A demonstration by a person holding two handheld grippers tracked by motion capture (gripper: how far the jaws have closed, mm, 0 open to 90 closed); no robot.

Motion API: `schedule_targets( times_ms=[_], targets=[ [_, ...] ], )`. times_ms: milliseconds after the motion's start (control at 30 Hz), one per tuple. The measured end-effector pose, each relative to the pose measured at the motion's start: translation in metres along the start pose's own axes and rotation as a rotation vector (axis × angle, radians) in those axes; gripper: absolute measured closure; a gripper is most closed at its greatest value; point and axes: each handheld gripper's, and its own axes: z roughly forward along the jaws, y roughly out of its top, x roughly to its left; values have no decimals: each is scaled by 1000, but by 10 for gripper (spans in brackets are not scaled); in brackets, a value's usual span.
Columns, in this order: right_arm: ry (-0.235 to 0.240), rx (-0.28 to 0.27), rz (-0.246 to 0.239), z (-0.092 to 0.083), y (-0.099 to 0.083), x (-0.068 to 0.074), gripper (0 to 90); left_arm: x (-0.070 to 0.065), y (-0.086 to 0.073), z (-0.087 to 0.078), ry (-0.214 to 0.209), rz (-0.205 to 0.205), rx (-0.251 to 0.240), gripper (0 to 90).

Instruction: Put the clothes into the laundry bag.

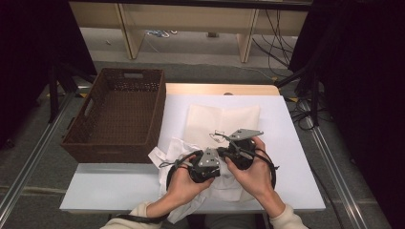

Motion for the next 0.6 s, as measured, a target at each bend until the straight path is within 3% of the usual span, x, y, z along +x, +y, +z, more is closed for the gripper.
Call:
schedule_targets(
  times_ms=[33, 133, 167, 333, 367, 400, 600],
  targets=[
    [0, -8, -36, 0, 0, -1, 892, 2, 0, 1, 17, 7, 1, 858],
    [1, -20, -40, -1, 1, 1, 893, 7, -1, 4, 17, -22, -2, 858],
    [5, -11, -6, -3, 2, 4, 893, 8, -1, 4, 25, -29, -8, 856],
    [9, -22, -40, -3, 2, 3, 893, 13, -2, 1, 42, -69, -28, 828],
    [11, -20, -44, -3, 2, 3, 893, 14, -2, 0, 51, -71, -39, 831],
    [11, -14, -10, -4, 2, 5, 892, 15, -1, -1, 52, -66, -43, 834],
    [7, -21, -39, 0, 1, 0, 892, 15, -3, -3, 69, -67, -40, 786]
  ],
)
